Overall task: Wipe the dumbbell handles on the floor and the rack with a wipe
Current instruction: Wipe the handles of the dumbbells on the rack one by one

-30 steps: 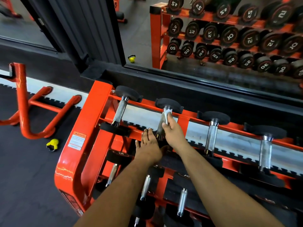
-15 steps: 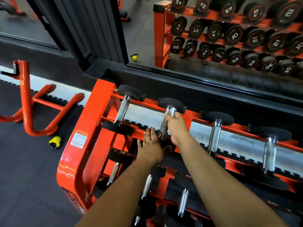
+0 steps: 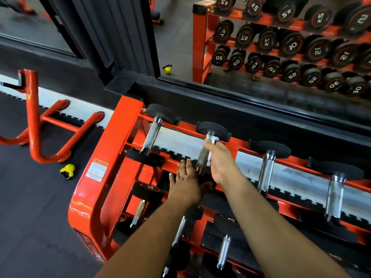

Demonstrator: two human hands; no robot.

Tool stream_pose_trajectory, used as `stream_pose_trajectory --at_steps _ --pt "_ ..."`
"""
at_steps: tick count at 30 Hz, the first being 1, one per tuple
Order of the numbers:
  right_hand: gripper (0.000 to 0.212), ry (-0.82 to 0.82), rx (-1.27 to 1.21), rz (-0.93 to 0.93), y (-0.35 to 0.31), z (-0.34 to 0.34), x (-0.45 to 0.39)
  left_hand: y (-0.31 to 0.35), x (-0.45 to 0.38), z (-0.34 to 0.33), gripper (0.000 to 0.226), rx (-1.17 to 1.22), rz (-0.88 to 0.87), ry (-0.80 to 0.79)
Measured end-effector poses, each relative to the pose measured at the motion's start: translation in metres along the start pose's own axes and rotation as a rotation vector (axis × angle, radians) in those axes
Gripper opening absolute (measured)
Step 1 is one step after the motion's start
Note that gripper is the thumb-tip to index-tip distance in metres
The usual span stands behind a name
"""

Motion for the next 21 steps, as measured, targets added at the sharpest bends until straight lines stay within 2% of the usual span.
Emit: stream_pose_trajectory --at_steps 4,7,10,12,15,18,21 --pt "0.022 0.036 -0.082 -0.036 -0.008 -0.002 -0.013 0.001 0.001 -0.001 0.106 0.008 -0.002 0.014" --pt "0.026 0.047 -0.245 -0.123 -0.018 -0.002 -0.026 0.004 0.002 0.003 0.104 0.004 0.009 -0.005" --pt "0.029 -0.002 -0.197 -0.109 -0.011 0.008 -0.025 0.003 0.001 0.002 0.104 0.012 0.007 -0.015" --pt "0.03 0.022 -0.127 -0.071 -0.005 0.012 -0.023 0.001 0.001 0.0 0.103 0.013 0.002 -0.001" --pt "0.028 0.074 -0.14 -0.081 -0.007 0.006 -0.022 0.002 0.001 -0.001 0.104 0.016 -0.005 0.004" --pt "0.021 0.007 -0.208 -0.17 -0.01 -0.002 -0.024 0.003 0.002 0.003 0.105 0.012 0.009 -0.004" --pt "0.028 -0.009 -0.187 -0.117 0.002 0.009 -0.029 0.002 0.0 0.002 0.105 0.015 0.008 -0.017"
Point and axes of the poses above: each hand's wrist, its own x-axis away from the middle knuckle, its own z-axis out of the back of the hand, y = z × x, the point moved 1 cm from there along -x, towards the middle knuckle, and after that the axes turned 15 degrees about z, right-handed, at the moved point
